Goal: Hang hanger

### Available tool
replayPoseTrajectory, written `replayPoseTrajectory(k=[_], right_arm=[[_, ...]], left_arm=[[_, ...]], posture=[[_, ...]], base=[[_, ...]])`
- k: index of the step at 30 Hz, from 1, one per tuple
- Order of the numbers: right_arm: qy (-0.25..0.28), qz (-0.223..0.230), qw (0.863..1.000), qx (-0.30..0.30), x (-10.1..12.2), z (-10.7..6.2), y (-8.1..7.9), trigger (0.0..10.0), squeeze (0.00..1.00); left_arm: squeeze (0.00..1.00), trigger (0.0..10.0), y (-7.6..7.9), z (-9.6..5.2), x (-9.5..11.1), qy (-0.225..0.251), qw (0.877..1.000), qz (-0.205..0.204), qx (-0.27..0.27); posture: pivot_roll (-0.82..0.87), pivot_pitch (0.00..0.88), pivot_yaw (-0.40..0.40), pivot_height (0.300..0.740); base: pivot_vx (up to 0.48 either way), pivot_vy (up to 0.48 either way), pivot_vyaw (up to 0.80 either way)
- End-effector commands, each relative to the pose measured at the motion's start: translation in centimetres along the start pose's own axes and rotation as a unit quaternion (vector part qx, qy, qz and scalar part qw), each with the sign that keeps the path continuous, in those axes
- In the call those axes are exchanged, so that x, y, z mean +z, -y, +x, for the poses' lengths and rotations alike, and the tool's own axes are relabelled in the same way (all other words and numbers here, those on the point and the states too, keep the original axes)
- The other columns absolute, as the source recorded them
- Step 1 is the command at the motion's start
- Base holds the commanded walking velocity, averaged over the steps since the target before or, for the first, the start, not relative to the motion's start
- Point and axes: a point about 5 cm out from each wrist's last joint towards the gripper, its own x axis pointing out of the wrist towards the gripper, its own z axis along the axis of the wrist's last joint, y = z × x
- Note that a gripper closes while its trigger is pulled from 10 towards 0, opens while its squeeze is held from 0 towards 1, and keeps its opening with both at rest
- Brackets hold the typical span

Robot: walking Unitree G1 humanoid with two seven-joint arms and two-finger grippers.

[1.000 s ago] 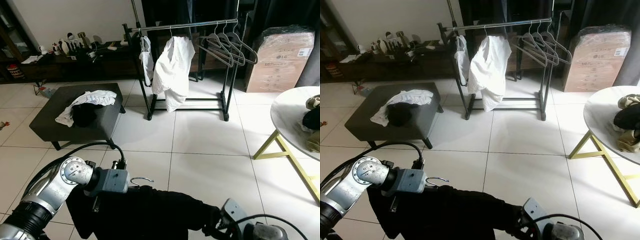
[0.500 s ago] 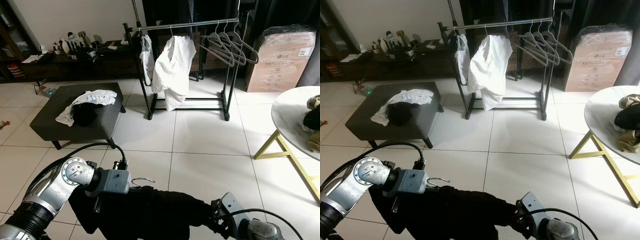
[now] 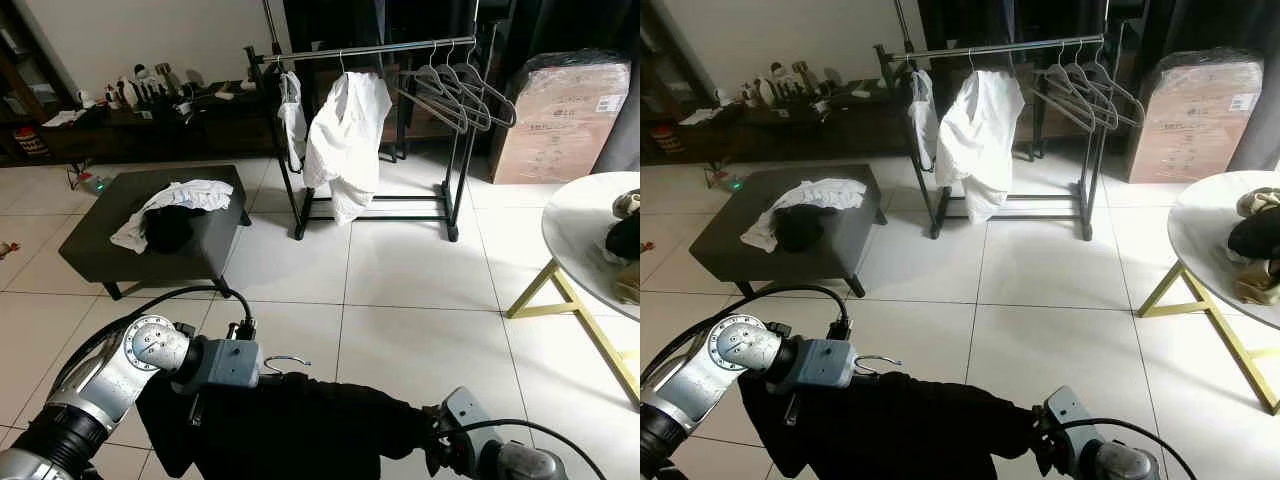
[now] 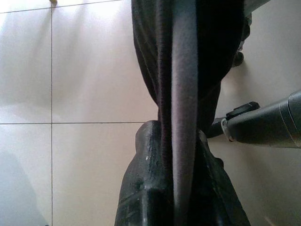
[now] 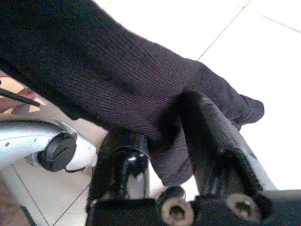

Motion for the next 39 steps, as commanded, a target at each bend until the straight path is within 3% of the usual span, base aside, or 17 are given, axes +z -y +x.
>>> replayPoseTrajectory(k=[1,11,16,21,26,34,39], right_arm=[[0.004,0.004,1.000,0.000,0.1,0.3,-0.2,0.0,0.00],[0.009,0.010,1.000,-0.012,-0.1,-0.1,0.1,0.0,0.00],[-0.006,0.044,0.997,-0.058,-1.1,-1.0,1.5,0.0,0.00],[-0.035,0.084,0.990,-0.108,-2.3,-1.7,2.5,0.0,0.00],[-0.090,0.101,0.981,-0.142,-4.0,-2.3,2.8,0.0,0.00],[-0.145,0.119,0.965,-0.181,-5.4,-3.1,3.4,0.0,0.00],[-0.190,0.142,0.944,-0.227,-6.7,-4.1,3.9,0.0,0.00]], left_arm=[[0.00,10.0,-0.2,-0.6,0.2,0.004,1.000,0.000,0.007],[0.00,10.0,-0.3,-0.7,0.6,0.023,1.000,-0.011,0.011],[0.00,10.0,-0.7,-1.3,0.7,0.041,0.998,-0.029,0.034],[0.00,10.0,-1.3,-2.2,0.8,0.059,0.995,-0.050,0.062],[0.00,10.0,-0.2,-3.1,-0.3,0.021,0.998,-0.050,0.026],[0.00,10.0,0.7,-5.1,-1.0,0.005,0.997,-0.072,-0.021],[0.00,10.0,-0.1,-6.6,-0.2,0.049,0.996,-0.080,0.000]], posture=[[-0.10,0.095,0.145,0.740],[-0.11,0.096,0.143,0.740],[-0.11,0.096,0.143,0.740],[-0.10,0.098,0.141,0.740],[-0.10,0.098,0.142,0.740],[-0.10,0.100,0.139,0.740],[-0.09,0.101,0.136,0.740]], base=[[0.000,0.000,0.00],[0.000,0.000,0.00],[0.000,0.000,0.00],[0.000,0.000,0.00],[0.000,0.000,0.00],[0.000,0.000,0.00],[0.000,0.000,0.00]])
